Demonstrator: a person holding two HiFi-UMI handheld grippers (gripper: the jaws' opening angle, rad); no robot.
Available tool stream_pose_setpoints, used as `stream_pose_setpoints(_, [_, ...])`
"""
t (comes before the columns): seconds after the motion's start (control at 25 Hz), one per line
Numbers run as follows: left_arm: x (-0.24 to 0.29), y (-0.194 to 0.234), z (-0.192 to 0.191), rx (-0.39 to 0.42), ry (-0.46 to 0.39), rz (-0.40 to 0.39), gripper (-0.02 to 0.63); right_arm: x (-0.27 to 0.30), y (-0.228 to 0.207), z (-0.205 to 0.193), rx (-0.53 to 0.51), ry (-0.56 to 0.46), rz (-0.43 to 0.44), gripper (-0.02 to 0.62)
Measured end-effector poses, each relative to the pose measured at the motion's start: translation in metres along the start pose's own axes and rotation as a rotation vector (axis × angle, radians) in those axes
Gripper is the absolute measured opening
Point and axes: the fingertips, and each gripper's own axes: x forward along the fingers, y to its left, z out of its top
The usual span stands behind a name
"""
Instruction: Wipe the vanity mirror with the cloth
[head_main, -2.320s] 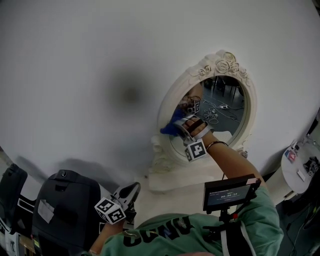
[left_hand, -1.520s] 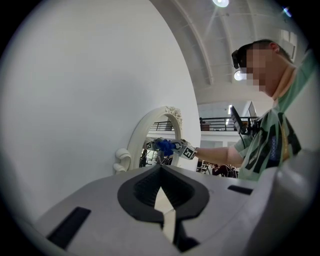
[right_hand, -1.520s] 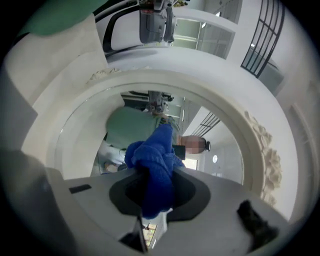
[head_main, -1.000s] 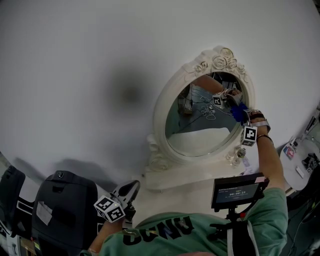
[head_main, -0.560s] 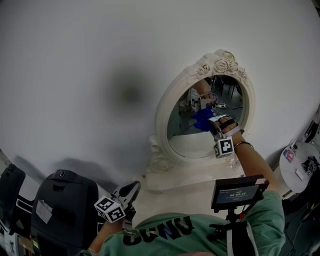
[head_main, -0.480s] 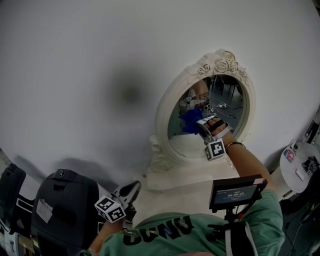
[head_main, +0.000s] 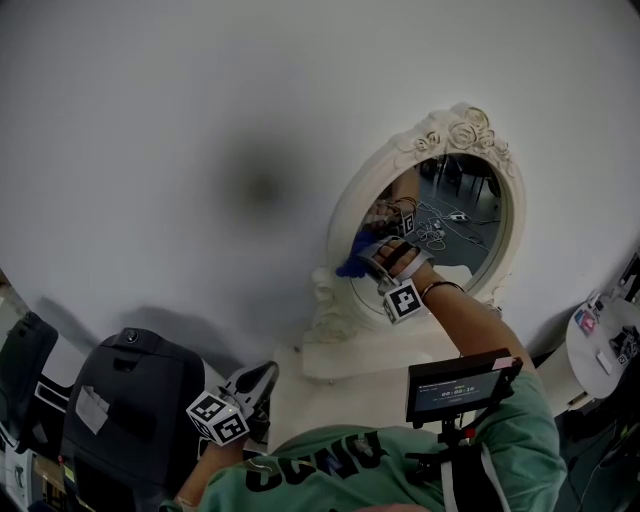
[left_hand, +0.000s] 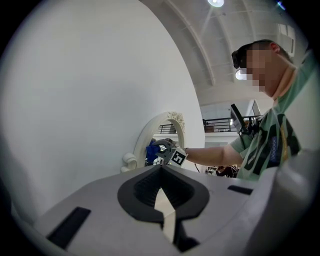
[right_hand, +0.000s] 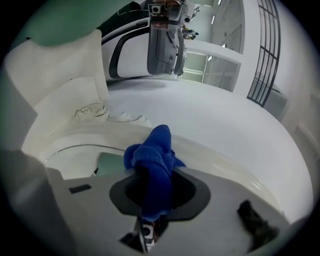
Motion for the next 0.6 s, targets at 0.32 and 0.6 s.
stream_pose_setpoints(0.32, [0.015,-0.007,-0.004,0.002,0.014,-0.045,0.006,-0.009,0.012,-0.027,0.018,0.036,0.01,0.071])
stream_pose_setpoints(0.6, [0.02,-0.009,-0.006,0.002,0.025,-0.054,0.006,-0.09,0.049,-0.15,0.054,0.267,0.047,0.071])
